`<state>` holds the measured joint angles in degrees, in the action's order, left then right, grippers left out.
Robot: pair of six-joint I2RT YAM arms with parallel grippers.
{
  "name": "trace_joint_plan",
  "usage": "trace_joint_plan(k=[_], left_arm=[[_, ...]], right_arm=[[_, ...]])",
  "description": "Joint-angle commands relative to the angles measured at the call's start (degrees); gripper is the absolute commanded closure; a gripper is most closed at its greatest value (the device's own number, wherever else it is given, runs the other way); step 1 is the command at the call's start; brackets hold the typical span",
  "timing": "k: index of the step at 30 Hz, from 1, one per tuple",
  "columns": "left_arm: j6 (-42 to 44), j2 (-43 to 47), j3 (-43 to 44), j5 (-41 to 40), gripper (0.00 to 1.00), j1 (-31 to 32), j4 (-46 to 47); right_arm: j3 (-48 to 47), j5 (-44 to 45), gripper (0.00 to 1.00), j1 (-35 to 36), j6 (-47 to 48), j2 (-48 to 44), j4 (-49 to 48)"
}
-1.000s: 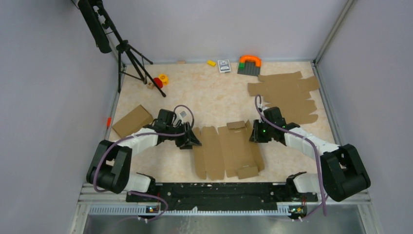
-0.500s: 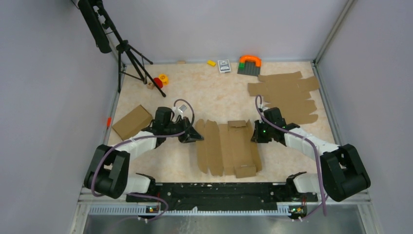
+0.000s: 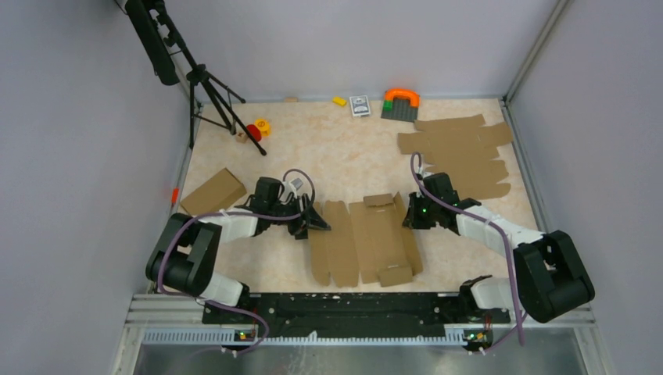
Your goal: Fold the paper box
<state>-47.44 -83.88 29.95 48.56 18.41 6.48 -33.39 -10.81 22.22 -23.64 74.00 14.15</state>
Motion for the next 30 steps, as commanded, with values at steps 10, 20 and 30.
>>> trace_joint_plan(k=[10, 20, 30], left_arm=[[-2.12, -1.74, -1.66, 0.20, 0.72, 1.05, 9.12], [-5.03, -0.97, -2.20, 1.66, 0.93, 1.83, 15.05], [-10.51, 3.27, -2.68, 4.79, 0.95, 1.84, 21.23]], right_arm=[[0.58, -1.28, 0.94, -0.24, -0.59, 0.08, -3.04], [0.84, -1.59, 0.94, -0.24, -1.13, -0.49, -2.80], [2.33, -5.07, 0.88, -0.24, -1.59, -0.56, -4.41]])
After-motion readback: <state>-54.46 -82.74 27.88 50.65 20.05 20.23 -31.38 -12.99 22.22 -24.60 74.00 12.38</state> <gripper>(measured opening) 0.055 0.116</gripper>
